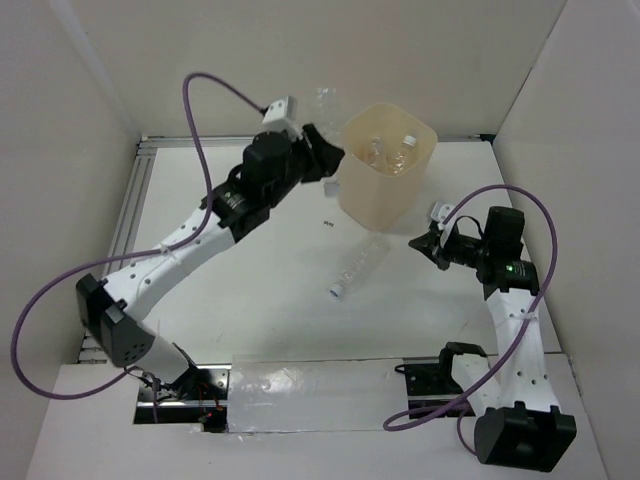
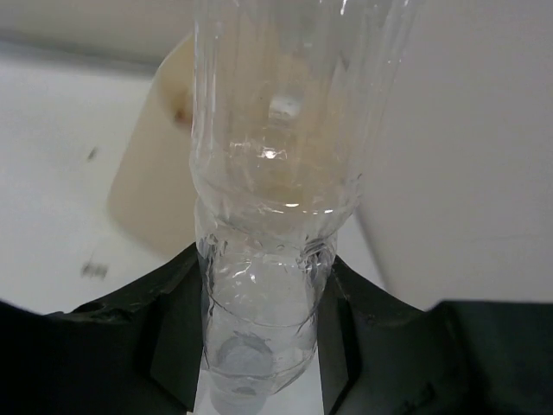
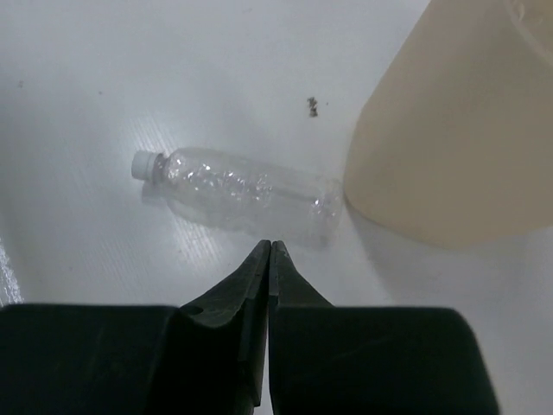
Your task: Put the plastic bottles in the bin
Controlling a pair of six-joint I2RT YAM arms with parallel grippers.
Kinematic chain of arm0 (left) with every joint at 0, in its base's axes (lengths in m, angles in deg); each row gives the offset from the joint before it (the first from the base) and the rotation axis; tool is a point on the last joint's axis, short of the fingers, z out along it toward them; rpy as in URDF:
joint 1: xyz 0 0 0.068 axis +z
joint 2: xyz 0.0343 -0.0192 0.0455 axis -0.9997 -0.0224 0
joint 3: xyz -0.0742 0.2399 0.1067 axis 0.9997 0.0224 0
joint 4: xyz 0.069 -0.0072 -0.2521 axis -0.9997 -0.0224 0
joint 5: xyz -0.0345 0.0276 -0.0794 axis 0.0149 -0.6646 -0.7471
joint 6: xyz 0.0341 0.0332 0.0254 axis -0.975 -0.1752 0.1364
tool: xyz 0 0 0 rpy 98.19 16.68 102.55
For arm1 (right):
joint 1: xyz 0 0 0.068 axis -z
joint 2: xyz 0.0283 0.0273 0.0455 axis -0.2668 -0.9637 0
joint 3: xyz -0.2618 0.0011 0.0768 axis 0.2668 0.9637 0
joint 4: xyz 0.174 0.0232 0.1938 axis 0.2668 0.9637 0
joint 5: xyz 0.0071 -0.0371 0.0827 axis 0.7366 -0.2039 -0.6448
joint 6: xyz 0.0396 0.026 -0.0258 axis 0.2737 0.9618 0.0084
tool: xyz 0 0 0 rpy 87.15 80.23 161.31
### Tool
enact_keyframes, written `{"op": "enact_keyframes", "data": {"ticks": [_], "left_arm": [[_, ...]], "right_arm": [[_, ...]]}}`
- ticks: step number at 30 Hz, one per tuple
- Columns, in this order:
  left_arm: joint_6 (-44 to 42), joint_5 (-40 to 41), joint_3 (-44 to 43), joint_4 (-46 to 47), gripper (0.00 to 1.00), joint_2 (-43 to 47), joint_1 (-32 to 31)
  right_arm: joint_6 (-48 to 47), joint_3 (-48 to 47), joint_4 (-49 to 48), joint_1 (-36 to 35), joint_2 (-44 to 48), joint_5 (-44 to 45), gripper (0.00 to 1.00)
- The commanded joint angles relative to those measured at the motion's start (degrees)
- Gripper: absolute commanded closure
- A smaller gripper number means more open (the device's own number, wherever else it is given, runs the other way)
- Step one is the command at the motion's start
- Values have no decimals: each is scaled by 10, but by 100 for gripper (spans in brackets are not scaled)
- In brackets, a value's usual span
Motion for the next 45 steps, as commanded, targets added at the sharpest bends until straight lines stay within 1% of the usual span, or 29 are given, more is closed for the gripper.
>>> {"op": "enact_keyframes", "data": {"ticks": [1,2,3,4,5,8,10,11,12,13,15,17,18,20,22,24,25,27,28,29,30,31,32,33,34,37,40,41,45], "left_arm": [[-116,-64,-144,95,80,-121,10],[-116,-64,-176,105,80,-147,10],[-116,-71,-209,112,80,-173,10],[-116,-81,-243,118,79,-198,17],[-111,-81,-314,118,77,-251,17],[-102,-63,-426,121,71,-324,23],[-102,-39,-452,127,48,-376,23],[-102,-16,-476,133,41,-390,23],[-102,-15,-489,133,29,-417,23],[-111,-4,-503,122,22,-429,23],[-117,-3,-534,103,9,-446,23],[-122,-8,-534,103,3,-446,23],[-127,-23,-529,110,1,-436,23],[-133,-28,-522,110,0,-420,23],[-148,-43,-503,110,0,-378,23],[-168,-43,-460,96,0,-329,23],[-175,-38,-378,91,0,-257,23],[-180,-20,-261,111,0,-170,23],[-180,-11,-127,124,0,-124,23],[-180,-6,-60,136,0,-35,23],[-171,0,4,144,0,8,23],[-158,8,112,138,0,46,23],[-143,15,159,126,0,117,28],[-133,15,203,113,0,150,28],[-107,32,278,84,0,182,28],[-56,66,389,37,0,307,23],[-12,92,461,-26,0,415,23],[3,99,485,-52,0,454,23],[21,99,520,-86,0,507,17]], "right_arm": [[-21,16,14,5,-5,19,95],[-21,22,21,5,-5,26,92],[-28,28,32,5,-5,26,83],[-36,29,38,5,-5,26,81],[-41,42,38,5,-5,26,78],[-41,58,29,5,19,32,60],[-41,71,18,5,27,37,39],[-41,71,18,5,33,37,18],[-52,76,18,5,33,37,6],[-66,76,24,5,33,32,0],[-151,76,46,5,27,12,0],[-223,96,71,5,27,-21,0],[-288,105,71,5,34,-31,0],[-332,137,44,5,34,-61,0],[-422,152,38,-11,16,-61,0],[-481,152,24,-34,-15,-37,0],[-504,152,24,-63,-50,-24,0],[-518,152,-9,-104,-76,10,0],[-518,152,-29,-120,-94,22,0],[-518,152,-69,-140,-102,57,0],[-518,152,-90,-162,-110,77,0],[-518,152,-108,-204,-134,97,0],[-518,145,-130,-221,-150,112,0],[-518,138,-137,-238,-167,143,0],[-518,129,-144,-269,-183,158,0],[-505,102,-190,-314,-251,209,0],[-505,75,-211,-350,-291,261,0],[-505,58,-211,-367,-335,289,0],[-510,27,-235,-391,-385,332,0]]}}
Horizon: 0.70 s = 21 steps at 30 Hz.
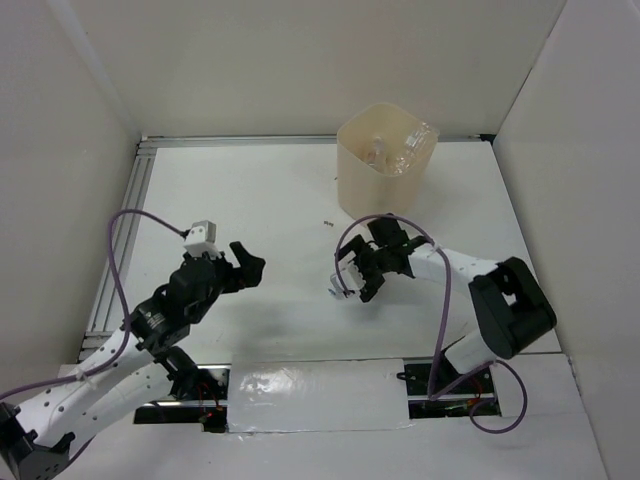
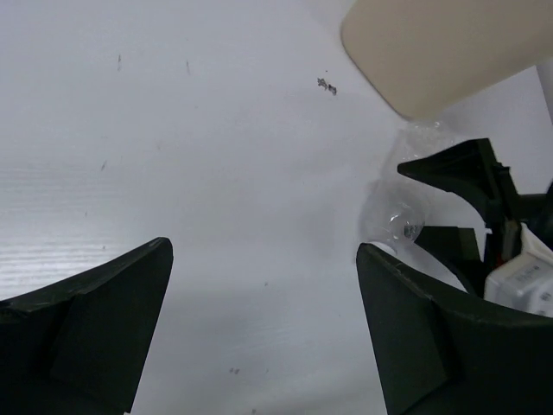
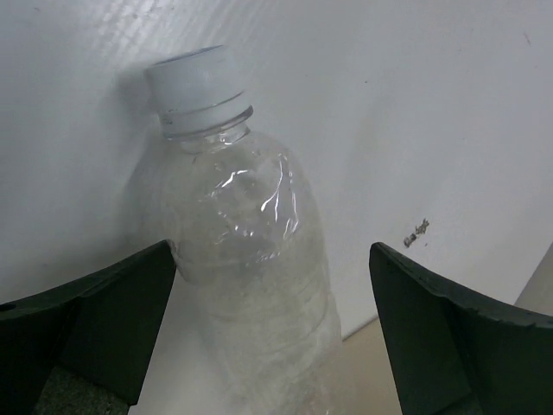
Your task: Put the plastic bottles in the bin
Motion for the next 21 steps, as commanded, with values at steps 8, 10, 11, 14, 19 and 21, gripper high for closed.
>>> {"op": "enact_keyframes", "data": {"ticks": [8,10,11,14,19,21], "left_arm": [[77,20,53,-32,0,87,-24],[82,25,53,-37,0,93,-31],[82,25,53,-37,0,93,-36],[77,36,53,-37,0,100,-41],[72,47,53,-37,0,110,-41],[72,47,53,-32,0,110,-41]], "right_arm": [[-16,-124,112,-24,-95,4,49],[-16,-154,179,-24,-90,-26,58],[-11,-172,204,-30,-90,-74,63],[105,-279,244,-50,-61,-183,67],[491,-450,145,-79,-55,-309,69],[605,-481,27,-79,-49,-312,69]]}}
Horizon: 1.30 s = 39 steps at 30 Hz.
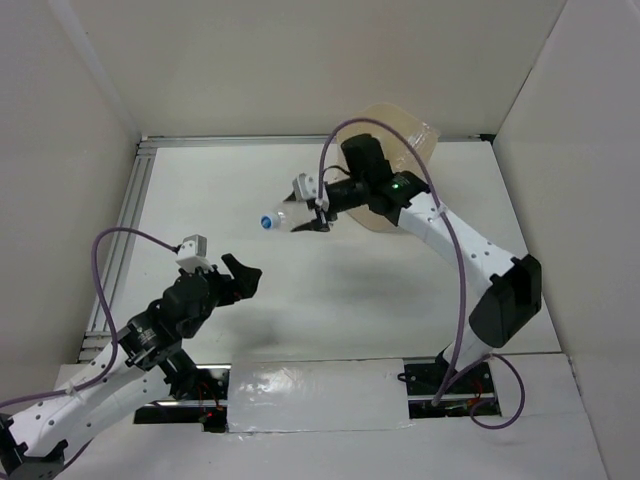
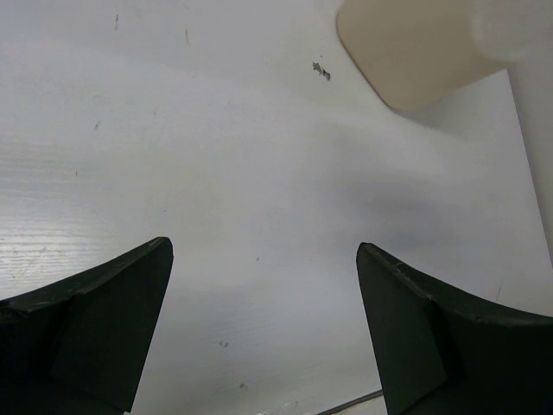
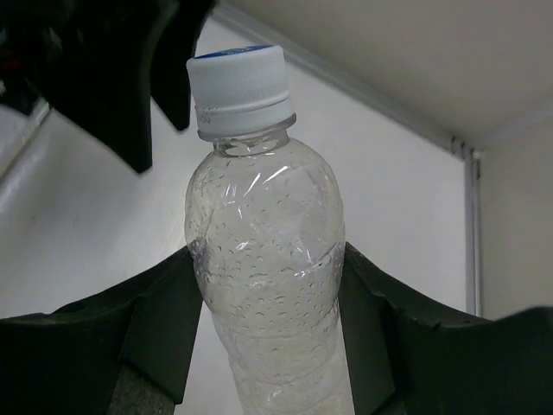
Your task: Put the plastic bottles in the bin
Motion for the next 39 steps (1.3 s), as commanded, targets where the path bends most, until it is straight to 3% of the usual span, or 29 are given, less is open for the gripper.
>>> {"op": "enact_keyframes", "data": {"ticks": [1,5,10,17,18,21,22,25,33,39], "left_arm": [[0,18,-4,19,0,-4,-3],[0,12,-9,25,0,-16,-3],[-10,1,-9,44,0,-27,-3],[-10,-18,-9,69,0,-53,-8],[-10,-18,-9,75,0,-53,-8],[-16,-24,-15,81,0,-66,-8],[-16,-24,-21,81,0,-75,-8],[-34,-30,-41,81,0,-104,-8],[-61,-54,-65,129,0,-157,-8],[-74,-77,-84,158,0,-200,-8]], "right_arm": [[344,-45,-156,13,35,-86,69],[481,-68,-308,67,41,17,66],[536,-106,-336,186,18,76,64],[561,-103,-347,244,12,76,59],[561,-103,-347,244,6,76,55],[554,-113,-295,269,-28,76,7],[554,-138,-255,274,-39,76,0],[599,-151,-252,307,-53,69,0],[591,-191,-155,371,-10,81,0],[541,-65,-166,431,128,68,0]]}}
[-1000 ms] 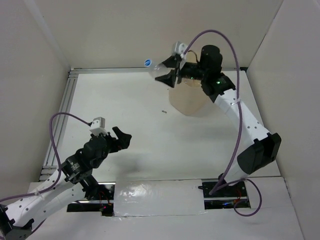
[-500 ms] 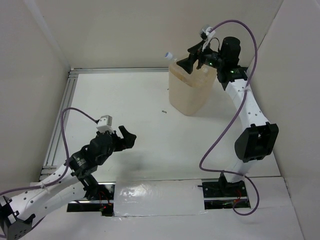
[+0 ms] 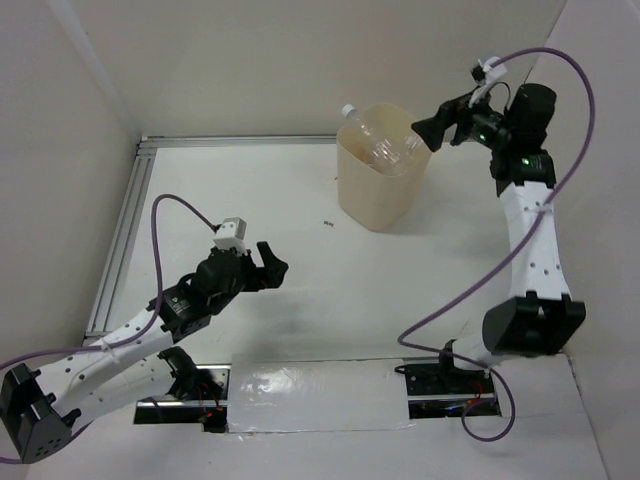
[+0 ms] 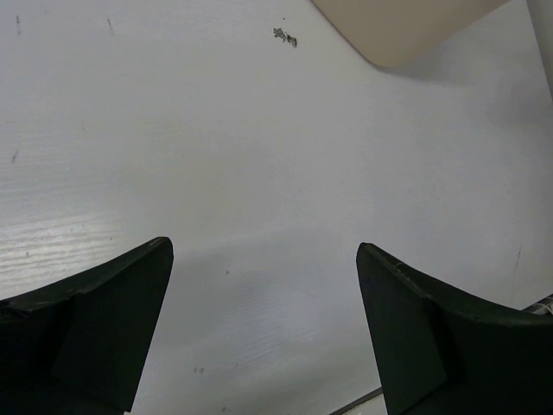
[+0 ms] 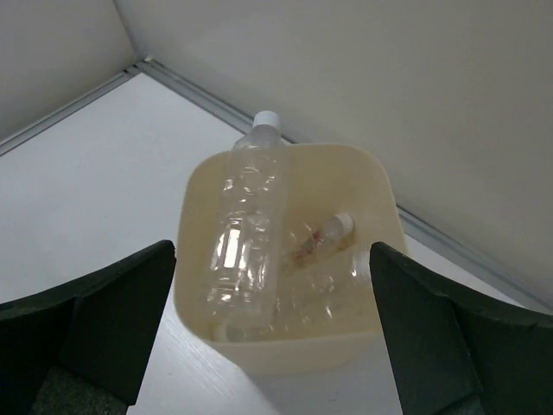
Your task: Put the plastic bottles in the bin
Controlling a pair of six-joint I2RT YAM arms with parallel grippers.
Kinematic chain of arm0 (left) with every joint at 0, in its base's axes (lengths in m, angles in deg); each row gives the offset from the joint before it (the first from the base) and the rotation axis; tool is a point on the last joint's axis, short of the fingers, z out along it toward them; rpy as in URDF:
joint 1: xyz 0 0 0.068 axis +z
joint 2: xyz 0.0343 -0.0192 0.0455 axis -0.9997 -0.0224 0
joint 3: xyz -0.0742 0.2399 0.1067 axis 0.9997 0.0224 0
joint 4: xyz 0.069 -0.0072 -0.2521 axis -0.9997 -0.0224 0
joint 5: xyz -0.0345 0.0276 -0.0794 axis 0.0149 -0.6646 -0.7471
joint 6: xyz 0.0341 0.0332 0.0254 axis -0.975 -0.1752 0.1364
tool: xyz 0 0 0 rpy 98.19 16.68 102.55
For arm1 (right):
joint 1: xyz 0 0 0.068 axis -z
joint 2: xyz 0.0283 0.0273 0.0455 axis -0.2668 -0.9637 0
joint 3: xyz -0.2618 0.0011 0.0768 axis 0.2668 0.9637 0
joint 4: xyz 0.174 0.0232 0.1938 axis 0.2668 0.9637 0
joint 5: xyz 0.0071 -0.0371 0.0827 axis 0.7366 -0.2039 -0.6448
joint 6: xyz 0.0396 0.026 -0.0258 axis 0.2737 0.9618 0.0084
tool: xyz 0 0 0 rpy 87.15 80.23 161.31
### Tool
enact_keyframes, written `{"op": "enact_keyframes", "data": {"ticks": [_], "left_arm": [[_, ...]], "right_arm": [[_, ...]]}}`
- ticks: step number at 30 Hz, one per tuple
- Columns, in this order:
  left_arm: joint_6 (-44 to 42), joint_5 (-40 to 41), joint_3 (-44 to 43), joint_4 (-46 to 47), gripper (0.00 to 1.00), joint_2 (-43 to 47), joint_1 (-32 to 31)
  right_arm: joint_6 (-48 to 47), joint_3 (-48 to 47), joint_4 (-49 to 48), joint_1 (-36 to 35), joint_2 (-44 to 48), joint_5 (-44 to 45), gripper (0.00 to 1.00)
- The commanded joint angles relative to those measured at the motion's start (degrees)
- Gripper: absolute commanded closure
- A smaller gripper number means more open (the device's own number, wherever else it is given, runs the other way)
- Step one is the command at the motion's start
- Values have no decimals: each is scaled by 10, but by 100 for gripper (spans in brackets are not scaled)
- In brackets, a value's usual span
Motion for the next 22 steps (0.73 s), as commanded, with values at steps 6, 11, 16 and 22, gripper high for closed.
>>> {"op": "enact_keyframes", "data": {"ticks": [6,11,16,22], "left_arm": [[-43,-23,-60,56,0,-54,-14],[-43,-16,-53,51,0,-54,-20],[-32,-42,-34,32,0,-49,-20],[-57,-48,-55,37,0,-61,4]], "right_arm": [[-35,64,14,55,119,-28,0],[-30,80,125,95,144,88,0],[22,202,210,100,209,287,0],[11,381,158,105,377,342,0]]}}
